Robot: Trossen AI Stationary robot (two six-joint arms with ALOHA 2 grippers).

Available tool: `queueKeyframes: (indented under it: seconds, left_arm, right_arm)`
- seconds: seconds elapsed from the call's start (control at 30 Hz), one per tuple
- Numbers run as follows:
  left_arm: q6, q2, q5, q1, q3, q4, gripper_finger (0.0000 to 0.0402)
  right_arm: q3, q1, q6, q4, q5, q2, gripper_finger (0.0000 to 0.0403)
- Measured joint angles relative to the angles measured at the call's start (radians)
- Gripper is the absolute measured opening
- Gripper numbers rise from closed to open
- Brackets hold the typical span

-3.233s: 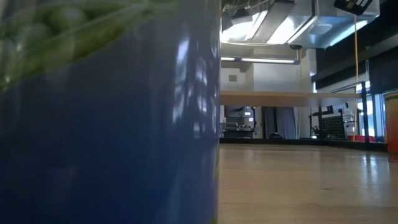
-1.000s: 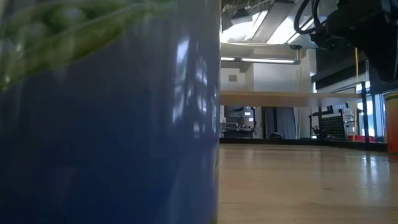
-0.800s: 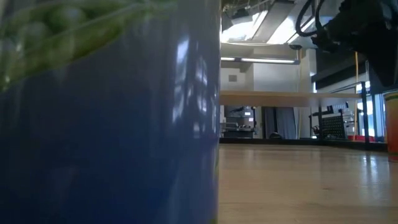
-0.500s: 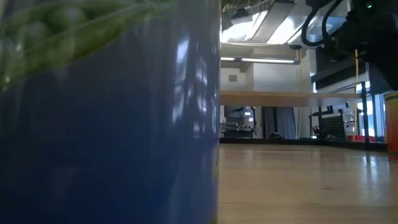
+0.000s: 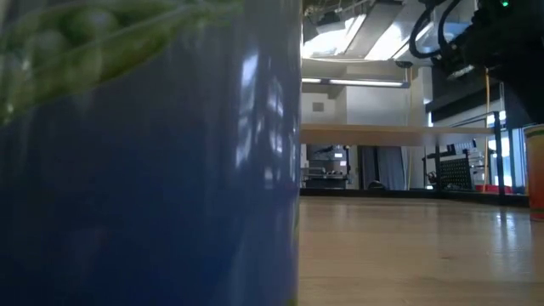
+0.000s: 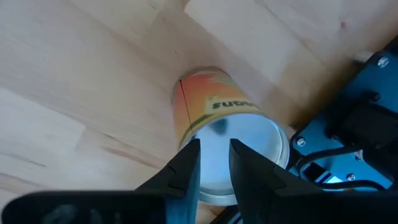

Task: Pick and place cans onto a shelf
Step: Put the canned green beans on the shelf

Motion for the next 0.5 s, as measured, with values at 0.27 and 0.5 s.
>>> queueKeyframes:
  seconds: [0.27, 0.5]
  left_arm:
    - [0.0, 0.0, 0.0, 0.0, 0.0, 0.0, 0.0]
    - [0.0, 0.0, 0.001, 0.0, 0.0, 0.0, 0.0]
  right_arm:
    - [0.018, 0.0, 0.01, 0.012, 0.002, 0.0, 0.0087]
    - [0.003, 0.0, 0.013, 0.055, 0.001, 0.0, 0.0087]
